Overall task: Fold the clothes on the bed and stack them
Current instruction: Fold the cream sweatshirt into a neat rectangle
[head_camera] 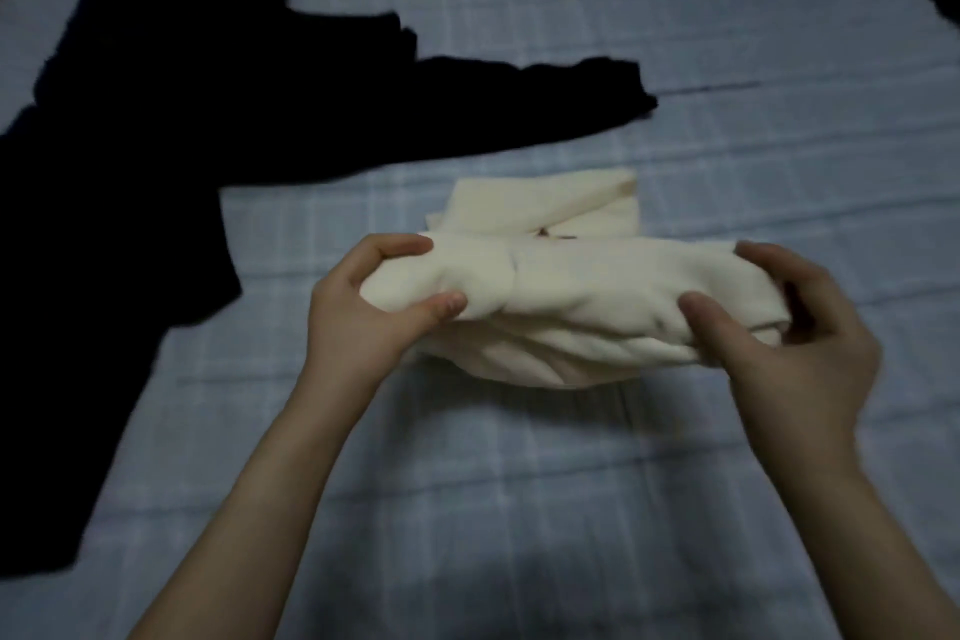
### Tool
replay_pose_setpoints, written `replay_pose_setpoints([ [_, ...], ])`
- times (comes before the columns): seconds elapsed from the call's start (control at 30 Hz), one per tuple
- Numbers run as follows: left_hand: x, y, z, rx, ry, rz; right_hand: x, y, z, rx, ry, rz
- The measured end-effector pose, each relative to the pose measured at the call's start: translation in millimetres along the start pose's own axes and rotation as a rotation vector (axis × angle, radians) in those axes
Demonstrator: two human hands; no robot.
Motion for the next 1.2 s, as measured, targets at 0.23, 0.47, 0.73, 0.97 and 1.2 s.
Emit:
replay_pose_setpoints([
  [0.23, 49.1, 106.7, -46.7, -0.135, -0.020, 0.002, 74.3, 80.8, 82.2, 0.153, 0.077, 0.028],
  [0.47, 71.1, 125.3, -79.1, -0.168, 0.013, 0.035, 106.1, 85.9, 133.3, 0.269, 0.058, 0.011],
  [0.73, 87.0, 99.6, -52.4, 0.032, 0.158, -0.168, 104.1, 73.9, 100.6, -0.059, -0.084, -0.038],
  [0.97, 106.2, 112.5, -85.5, 0.046, 0.933, -0.176, 135.0, 76.1, 147.7, 0.123, -0.554, -0.856],
  [1.2, 87.7, 107.8, -89.3, 0.019, 0.915, -0.111, 113.6, 65.3, 146.7, 0.283, -0.329, -0.736],
])
Point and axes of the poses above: each hand's wrist, its own y-axis towards the middle knuckle, its own x-axis out of the palm, z = x × y, the point moved 3 cm from there along y, towards the middle knuckle, and after that the axes turned 12 degrees about -x, right-handed, at the moved point
